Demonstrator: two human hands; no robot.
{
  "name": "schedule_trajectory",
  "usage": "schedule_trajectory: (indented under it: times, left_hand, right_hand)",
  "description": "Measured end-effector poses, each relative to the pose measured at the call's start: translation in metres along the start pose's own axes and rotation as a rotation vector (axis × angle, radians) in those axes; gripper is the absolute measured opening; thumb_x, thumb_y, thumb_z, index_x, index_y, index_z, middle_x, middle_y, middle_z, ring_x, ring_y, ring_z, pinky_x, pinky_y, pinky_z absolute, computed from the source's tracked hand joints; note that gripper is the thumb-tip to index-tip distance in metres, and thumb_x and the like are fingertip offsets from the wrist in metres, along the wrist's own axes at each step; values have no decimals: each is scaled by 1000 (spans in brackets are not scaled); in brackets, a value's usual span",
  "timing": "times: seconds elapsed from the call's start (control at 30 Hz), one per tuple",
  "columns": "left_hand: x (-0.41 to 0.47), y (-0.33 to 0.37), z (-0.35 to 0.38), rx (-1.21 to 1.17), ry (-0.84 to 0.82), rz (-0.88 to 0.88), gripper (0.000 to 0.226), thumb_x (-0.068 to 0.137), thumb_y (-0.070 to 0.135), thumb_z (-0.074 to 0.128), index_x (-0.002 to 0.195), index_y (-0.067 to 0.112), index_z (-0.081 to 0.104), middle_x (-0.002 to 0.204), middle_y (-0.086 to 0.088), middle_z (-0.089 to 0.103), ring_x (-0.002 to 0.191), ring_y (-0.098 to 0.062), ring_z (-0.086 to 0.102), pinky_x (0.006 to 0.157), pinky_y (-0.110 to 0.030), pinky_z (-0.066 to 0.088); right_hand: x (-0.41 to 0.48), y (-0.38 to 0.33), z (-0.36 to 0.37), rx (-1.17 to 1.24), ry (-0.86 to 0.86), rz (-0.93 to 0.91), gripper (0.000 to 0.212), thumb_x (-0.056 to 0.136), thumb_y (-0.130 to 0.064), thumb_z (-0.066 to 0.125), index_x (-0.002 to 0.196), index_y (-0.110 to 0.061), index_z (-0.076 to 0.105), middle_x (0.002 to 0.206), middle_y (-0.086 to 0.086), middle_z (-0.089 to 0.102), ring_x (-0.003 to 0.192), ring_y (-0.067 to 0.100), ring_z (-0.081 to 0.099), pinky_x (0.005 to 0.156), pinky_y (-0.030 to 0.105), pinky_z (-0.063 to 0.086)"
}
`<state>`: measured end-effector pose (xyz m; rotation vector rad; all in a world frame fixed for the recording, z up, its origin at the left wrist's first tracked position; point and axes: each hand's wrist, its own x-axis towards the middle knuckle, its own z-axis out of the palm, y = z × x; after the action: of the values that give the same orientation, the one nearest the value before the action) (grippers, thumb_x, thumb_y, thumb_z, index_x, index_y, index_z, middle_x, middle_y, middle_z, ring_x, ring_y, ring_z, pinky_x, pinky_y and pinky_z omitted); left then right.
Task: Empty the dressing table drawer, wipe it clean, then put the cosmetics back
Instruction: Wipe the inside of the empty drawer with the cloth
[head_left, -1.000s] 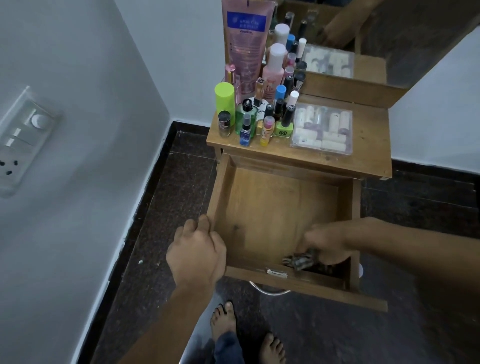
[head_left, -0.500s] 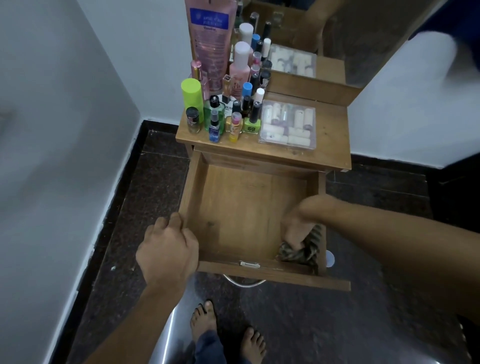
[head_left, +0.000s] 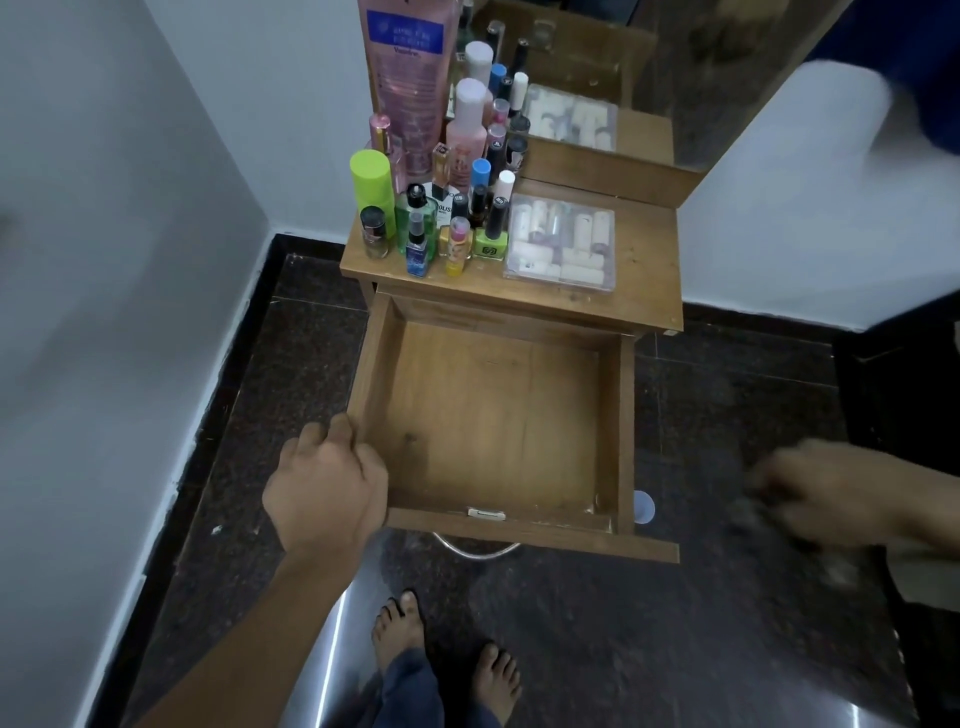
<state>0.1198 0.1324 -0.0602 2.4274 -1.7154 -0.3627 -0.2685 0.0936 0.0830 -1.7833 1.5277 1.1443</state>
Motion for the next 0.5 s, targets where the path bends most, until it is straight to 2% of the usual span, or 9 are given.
schedule_trajectory:
  times: [0.07, 0.13, 0.17, 0.23, 0.3, 0.33, 0.43, 0.5]
  left_hand:
    - [-1, -1, -1, -3, 4, 0, 53, 79, 28, 32, 107, 7, 71, 89, -15, 64, 83, -36, 58, 58, -34, 37]
    - [-1, 0, -2, -9, 8, -9, 52, 79, 28, 31, 107, 8, 70, 90, -14, 64, 85, -36, 58, 58, -34, 37]
    - [-2, 0, -2, -11, 8, -15, 51, 79, 28, 31, 106, 8, 70, 90, -13, 63, 86, -35, 58, 58, -34, 38]
    - [-1, 0, -2, -17, 9, -18, 49, 79, 28, 31, 103, 9, 69, 90, -12, 63, 86, -34, 58, 59, -35, 38]
    - [-1, -1, -2, -21, 15, -19, 48, 79, 27, 31, 102, 9, 69, 90, -12, 63, 87, -34, 58, 59, -35, 38]
    - [-1, -1, -2, -18, 17, -19, 47, 80, 27, 32, 103, 9, 69, 91, -12, 63, 87, -34, 58, 60, -35, 38]
    - [0, -1, 0, -13, 16, -16, 47, 80, 27, 33, 104, 8, 69, 91, -12, 63, 88, -34, 57, 61, -36, 39]
    - [0, -1, 0, -9, 12, -19, 48, 80, 27, 32, 105, 8, 68, 92, -13, 63, 88, -35, 57, 62, -38, 43]
  right_hand:
    - [7, -27, -11, 234, 214, -84, 9, 87, -38, 59, 86, -36, 68, 75, -15, 72, 67, -4, 66, 63, 22, 52]
    - [25, -65, -25, 364, 361, -233, 17, 94, -24, 62, 95, -41, 64, 81, -13, 72, 65, -3, 64, 58, 16, 46]
    - [35, -84, -26, 377, 387, -293, 22, 94, -21, 61, 103, -41, 65, 90, -12, 72, 70, -2, 63, 62, 17, 47]
    - [63, -115, -21, 371, 329, -408, 36, 94, -15, 60, 123, -35, 67, 109, -9, 68, 88, 1, 59, 79, 24, 49]
    - [89, -140, -14, 266, 203, -470, 52, 93, -10, 58, 139, -34, 60, 127, -3, 62, 112, 14, 57, 97, 35, 48]
    - [102, -147, -10, 203, 147, -489, 55, 93, -9, 58, 142, -34, 57, 132, 0, 60, 120, 19, 54, 102, 39, 46]
    - [116, -155, -6, 113, 55, -510, 56, 91, -10, 57, 141, -35, 58, 134, 3, 60, 124, 25, 53, 103, 43, 46]
    - [118, -152, -9, 106, -8, -496, 53, 92, -8, 55, 138, -33, 61, 129, 2, 62, 122, 24, 53, 98, 35, 45]
